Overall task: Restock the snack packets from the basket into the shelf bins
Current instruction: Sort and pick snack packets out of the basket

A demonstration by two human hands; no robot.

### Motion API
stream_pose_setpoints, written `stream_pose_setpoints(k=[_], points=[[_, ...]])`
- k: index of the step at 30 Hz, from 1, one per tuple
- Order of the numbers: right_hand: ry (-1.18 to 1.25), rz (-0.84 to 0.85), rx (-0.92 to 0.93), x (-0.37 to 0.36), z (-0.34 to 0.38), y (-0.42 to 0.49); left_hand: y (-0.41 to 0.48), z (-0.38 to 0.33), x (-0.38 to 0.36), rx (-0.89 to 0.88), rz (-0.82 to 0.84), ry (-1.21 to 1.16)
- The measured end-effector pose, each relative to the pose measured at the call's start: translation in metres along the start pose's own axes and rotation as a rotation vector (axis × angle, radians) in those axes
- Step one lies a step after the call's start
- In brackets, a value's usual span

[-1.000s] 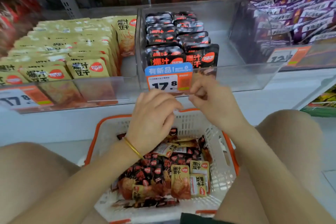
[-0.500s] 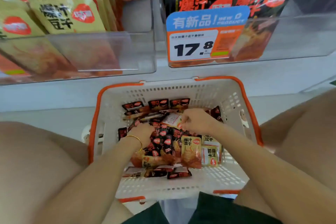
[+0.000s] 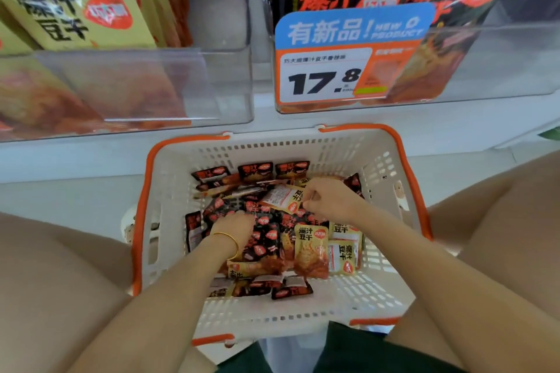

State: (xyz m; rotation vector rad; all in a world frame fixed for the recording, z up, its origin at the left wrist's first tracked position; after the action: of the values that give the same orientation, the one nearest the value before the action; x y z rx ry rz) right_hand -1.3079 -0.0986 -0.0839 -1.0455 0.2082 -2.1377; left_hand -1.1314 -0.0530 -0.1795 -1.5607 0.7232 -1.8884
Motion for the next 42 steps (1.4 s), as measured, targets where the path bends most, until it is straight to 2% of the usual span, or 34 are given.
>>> stream_pose_setpoints(k=[3,10,17,21,23,26,31,35,38,40,42], points=[[0.07,-0.033,0.005,0.004,0.002,-0.005,-0.018,-0.008,0.043,-0.052,-0.052,-0.277],[0.316,-0.117,0.056,0.057,0.016,-0.046,-0.109,-0.032,0.166,-0.255,-0.426,-0.725],[0.486,-0.65,0.422,0.174,0.081,-0.14,-0.226,-0.039,0.267,-0.601,-0.678,-1.099],[0.442,-0.979,0.653,0.24,0.121,-0.189,-0.289,-0.043,0.33,-0.768,-0.952,-1.149],[0.417,-1.149,0.697,0.264,0.13,-0.198,-0.292,-0.04,0.352,-0.719,-1.074,-1.105],[0.296,-1.296,0.672,0.281,0.129,-0.195,-0.269,-0.038,0.367,-0.503,-1.138,-0.89],[0.131,-1.201,0.523,0.273,0.115,-0.165,-0.245,-0.043,0.362,-0.175,-1.11,-0.551],[-0.064,-1.073,0.311,0.264,0.093,-0.148,-0.244,-0.043,0.361,-0.243,-1.101,-0.701],[-0.264,-1.058,0.179,0.258,0.086,-0.148,-0.241,-0.05,0.359,-0.266,-1.051,-0.667],[-0.257,-1.083,0.161,0.259,0.086,-0.15,-0.241,-0.052,0.358,-0.234,-1.072,-0.593],[-0.207,-1.08,0.218,0.26,0.089,-0.147,-0.239,-0.053,0.358,-0.204,-1.088,-0.548]])
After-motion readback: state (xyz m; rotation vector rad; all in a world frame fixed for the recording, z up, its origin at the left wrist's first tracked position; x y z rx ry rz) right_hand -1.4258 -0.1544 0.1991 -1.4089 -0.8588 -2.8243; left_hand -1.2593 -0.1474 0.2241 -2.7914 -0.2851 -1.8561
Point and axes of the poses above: each hand's wrist, its own y-axis towards the middle knuckle, its own x-axis out of the back of the hand, z = x × y, the point moved 6 cm from there along y, towards the middle knuckle, and after that the axes turned 15 degrees about x, right-handed, at the moved point
